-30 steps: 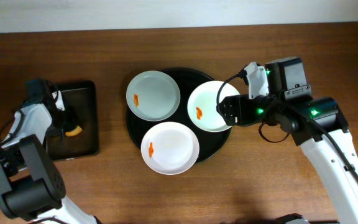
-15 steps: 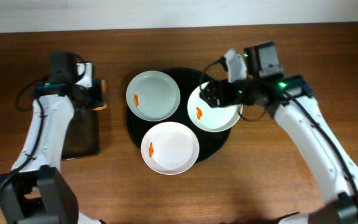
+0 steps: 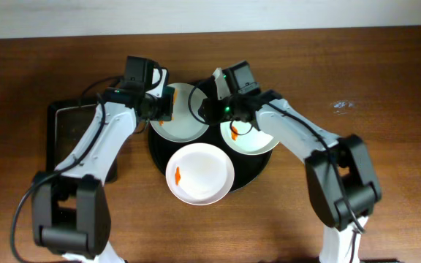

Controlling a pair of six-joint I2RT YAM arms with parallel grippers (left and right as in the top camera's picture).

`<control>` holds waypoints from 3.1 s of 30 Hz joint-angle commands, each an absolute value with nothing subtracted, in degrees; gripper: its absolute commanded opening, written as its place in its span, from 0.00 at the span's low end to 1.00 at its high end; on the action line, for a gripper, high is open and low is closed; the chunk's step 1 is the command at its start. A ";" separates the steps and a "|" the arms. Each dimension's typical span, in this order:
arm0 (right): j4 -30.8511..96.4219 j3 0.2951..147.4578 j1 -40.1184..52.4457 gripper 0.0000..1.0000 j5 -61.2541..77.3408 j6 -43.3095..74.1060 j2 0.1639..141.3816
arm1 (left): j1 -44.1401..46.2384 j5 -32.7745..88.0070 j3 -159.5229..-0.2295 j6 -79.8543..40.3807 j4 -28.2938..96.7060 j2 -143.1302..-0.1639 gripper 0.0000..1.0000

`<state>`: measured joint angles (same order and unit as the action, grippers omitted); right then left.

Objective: Clean dirty plates on tray and stack at the side

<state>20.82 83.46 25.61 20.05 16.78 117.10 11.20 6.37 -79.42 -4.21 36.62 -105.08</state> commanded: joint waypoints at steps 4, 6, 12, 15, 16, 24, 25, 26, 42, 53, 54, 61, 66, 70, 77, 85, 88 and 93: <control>14.39 84.29 25.80 0.47 13.91 15.46 122.74 | 11.16 5.58 -80.34 -7.11 36.49 -108.66 0.00; 13.10 84.27 25.82 0.44 12.84 15.46 123.33 | 11.16 5.58 -80.34 -7.31 36.60 -109.03 0.00; 9.96 84.27 25.96 0.33 10.20 19.20 126.10 | 11.22 5.58 -80.34 -7.31 36.51 -109.06 0.00; 8.49 84.27 26.00 0.34 12.40 20.27 127.87 | 12.01 5.58 -80.34 -7.31 36.49 -109.08 0.00; 8.51 84.27 25.98 0.33 12.43 20.32 128.01 | 12.27 5.56 -80.34 -7.31 36.49 -109.08 0.00; 8.97 84.29 25.82 0.08 11.55 22.00 128.01 | 13.02 5.43 -79.83 -11.18 36.03 -109.97 0.00; 8.97 84.29 25.82 0.08 11.55 21.98 128.01 | 13.02 4.86 -79.70 -12.53 36.10 -110.72 0.00; 8.95 84.29 25.82 0.07 11.55 22.00 128.01 | 13.04 4.86 -79.68 -13.30 35.99 -111.77 0.00; 9.78 84.33 25.87 0.04 11.53 22.00 127.98 | 13.26 -13.96 -80.03 -19.73 41.19 -121.80 0.00; 11.03 84.33 25.87 0.04 11.31 21.98 127.98 | 13.34 -19.68 -91.00 -25.36 52.10 -121.80 0.00; 11.14 84.33 25.87 0.04 11.27 21.96 127.98 | 13.34 -18.15 -92.27 -25.50 53.10 -121.80 0.00; 18.63 87.72 25.82 0.04 6.72 17.06 126.10 | 13.34 -9.47 -95.83 -25.43 55.20 -121.80 0.00; 36.18 99.22 25.80 0.04 -5.52 13.72 124.84 | 13.37 -4.45 -95.92 -25.21 54.02 -121.80 0.01; 44.62 106.89 25.82 0.04 -8.51 10.68 124.81 | 13.34 -3.75 -96.62 -24.69 53.63 -121.78 0.01; 56.90 115.87 26.00 0.04 -14.41 7.88 124.75 | 13.34 -3.81 -96.60 -23.51 53.45 -121.78 0.12; 64.18 121.93 30.52 0.04 -31.46 6.13 124.68 | 13.34 -0.97 -96.60 -21.17 52.84 -121.80 0.20; 64.62 122.45 34.15 0.04 -38.30 4.47 124.42 | 13.34 -0.78 -96.60 -21.10 52.82 -121.80 0.21; 65.19 122.43 39.48 0.04 -52.95 4.91 124.42 | 13.06 -0.80 -96.60 -20.91 52.95 -121.73 0.40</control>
